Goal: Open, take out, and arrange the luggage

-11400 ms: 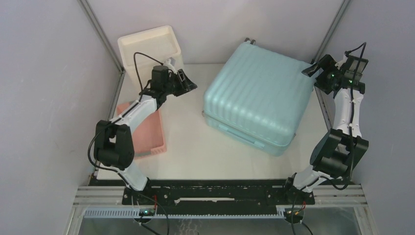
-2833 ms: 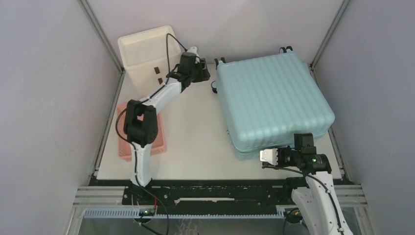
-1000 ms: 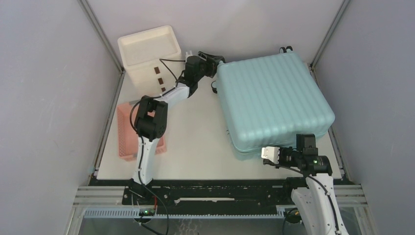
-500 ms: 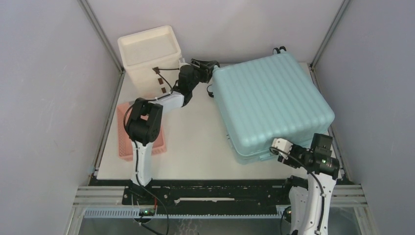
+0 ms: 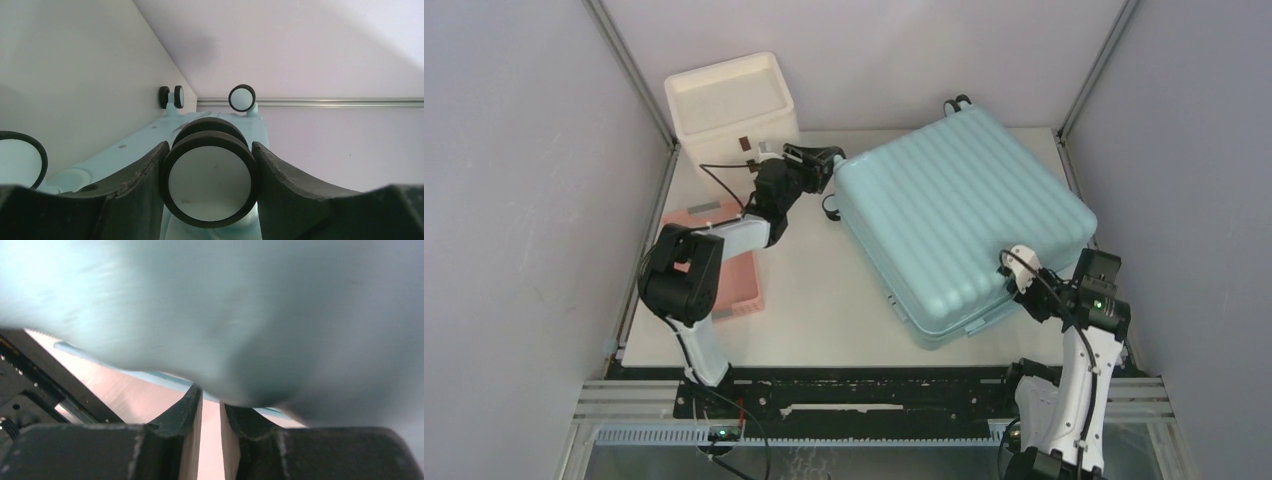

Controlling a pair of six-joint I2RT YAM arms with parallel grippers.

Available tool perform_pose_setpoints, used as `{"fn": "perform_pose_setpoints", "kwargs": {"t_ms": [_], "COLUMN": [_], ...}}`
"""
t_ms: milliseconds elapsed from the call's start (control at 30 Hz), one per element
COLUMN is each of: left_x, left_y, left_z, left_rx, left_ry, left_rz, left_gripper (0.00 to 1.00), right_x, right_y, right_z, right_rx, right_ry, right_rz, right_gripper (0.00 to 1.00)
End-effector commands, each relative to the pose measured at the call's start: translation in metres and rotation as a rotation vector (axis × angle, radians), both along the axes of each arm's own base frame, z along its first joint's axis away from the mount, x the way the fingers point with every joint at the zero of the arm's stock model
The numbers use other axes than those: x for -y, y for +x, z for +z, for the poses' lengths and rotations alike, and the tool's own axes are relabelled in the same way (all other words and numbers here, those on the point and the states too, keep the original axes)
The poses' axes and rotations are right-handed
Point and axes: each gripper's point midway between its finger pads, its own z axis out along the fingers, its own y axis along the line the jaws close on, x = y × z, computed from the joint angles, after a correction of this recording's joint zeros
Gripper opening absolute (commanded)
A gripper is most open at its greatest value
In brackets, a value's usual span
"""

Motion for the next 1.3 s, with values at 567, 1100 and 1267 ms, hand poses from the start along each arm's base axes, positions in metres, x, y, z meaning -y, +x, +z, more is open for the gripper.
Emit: {"fn": "perform_pose_setpoints", "kwargs": {"t_ms": [567, 1100, 1267], "left_x": [-0.072, -0.019, -0.002], "left_y": [-0.117, -0.171, -0.189], "left_z": [0.025, 0.033, 0.026], "left_rx": [0.117, 0.131, 0.127], "left_ry": [0.08, 0.185, 0.209], "left_rz": [0.078, -0.094, -0.148], "left_gripper": [0.03, 0.03, 0.03], "right_x": [-0.004, -0.138, -0.139], "right_y": [0.135, -0.055, -0.045], "right_z": [0.137, 0.124, 0.09], "right_rx": [0.134, -0.085, -0.103], "right_ry": [0.182, 0.424, 0.286], "right_rz": [-0.065, 0.518, 0.514], "right_gripper": [0.32, 0.29, 0.17]}}
